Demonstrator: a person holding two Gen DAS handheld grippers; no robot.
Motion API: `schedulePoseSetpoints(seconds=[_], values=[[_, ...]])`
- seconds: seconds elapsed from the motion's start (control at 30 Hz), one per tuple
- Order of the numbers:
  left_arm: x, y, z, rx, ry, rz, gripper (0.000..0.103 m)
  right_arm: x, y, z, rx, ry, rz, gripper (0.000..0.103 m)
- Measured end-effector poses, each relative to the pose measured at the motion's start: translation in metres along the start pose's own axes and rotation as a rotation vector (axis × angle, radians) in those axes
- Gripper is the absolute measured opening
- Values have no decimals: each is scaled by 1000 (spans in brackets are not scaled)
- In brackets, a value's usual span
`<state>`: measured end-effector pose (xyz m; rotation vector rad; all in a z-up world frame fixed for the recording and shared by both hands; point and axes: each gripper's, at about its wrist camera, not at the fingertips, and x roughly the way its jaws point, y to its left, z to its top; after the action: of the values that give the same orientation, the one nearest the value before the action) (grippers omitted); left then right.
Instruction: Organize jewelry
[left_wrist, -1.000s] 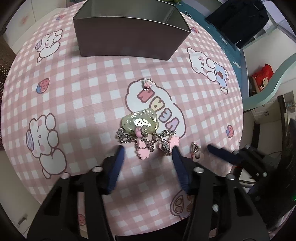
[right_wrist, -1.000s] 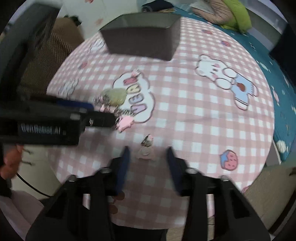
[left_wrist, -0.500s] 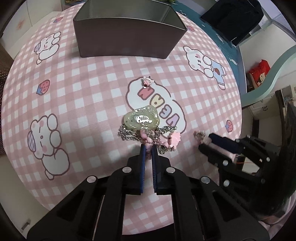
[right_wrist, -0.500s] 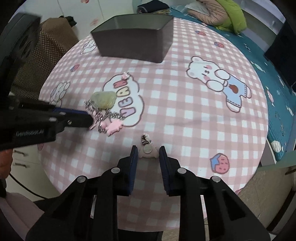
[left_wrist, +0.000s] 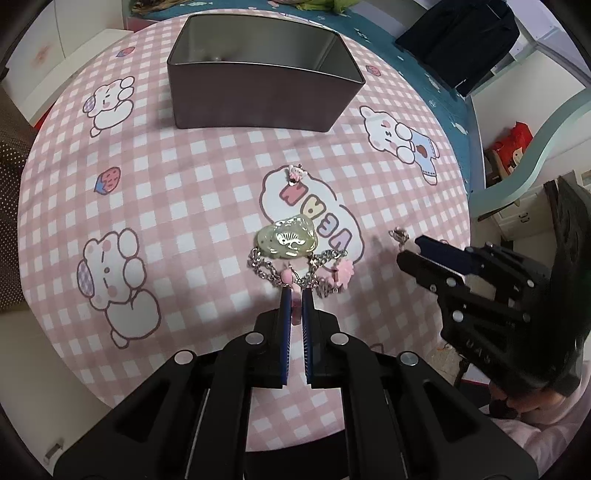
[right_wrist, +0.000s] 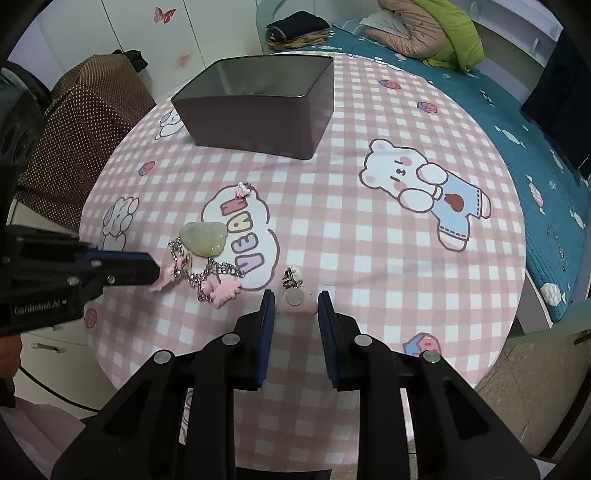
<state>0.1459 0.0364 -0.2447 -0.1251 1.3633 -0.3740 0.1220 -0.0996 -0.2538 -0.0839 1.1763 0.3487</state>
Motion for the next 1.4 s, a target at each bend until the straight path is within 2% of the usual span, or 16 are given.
schedulePoseSetpoints(seconds=[0.27,0.3,0.43,0.6,0.67,0.73,0.77,0.87,1.0,1.07,1.13,1.23,1.33,1.4], values=[[-21,-2,-1,15,-46,-3,5,-4,-2,8,3,-13,0,22],[-25,-2,0,15,-53,-4,0,-4,-2,10,4,-17,0,22],[-39,0,2,15,-72,-11,0,-9,-1,17,3,-38,10,22],[-34,8,-2,-3,-42,-12,0,-5,0,18,-2,-25,24,22],[-23,8,-3,7,7,-17,8,-2,0,16,-1,-11,25,22],[-9,6,-8,23,62,-28,29,0,-1,15,4,2,24,22],[-3,3,-12,36,84,-35,33,0,-2,14,8,6,26,22],[11,-6,-17,60,120,-32,34,2,-5,11,18,18,19,22],[28,-15,-16,42,150,-26,34,4,-8,6,27,29,13,22],[31,-19,-16,51,141,-29,30,4,-9,4,28,31,10,22],[34,-18,-15,51,134,-18,11,4,-9,3,30,35,7,22],[35,-12,-13,24,135,-40,10,5,-10,2,36,37,6,22],[33,-14,-12,38,128,-15,9,4,-12,3,45,34,4,22],[26,-13,-12,41,117,-18,0,2,-12,5,48,29,3,22]])
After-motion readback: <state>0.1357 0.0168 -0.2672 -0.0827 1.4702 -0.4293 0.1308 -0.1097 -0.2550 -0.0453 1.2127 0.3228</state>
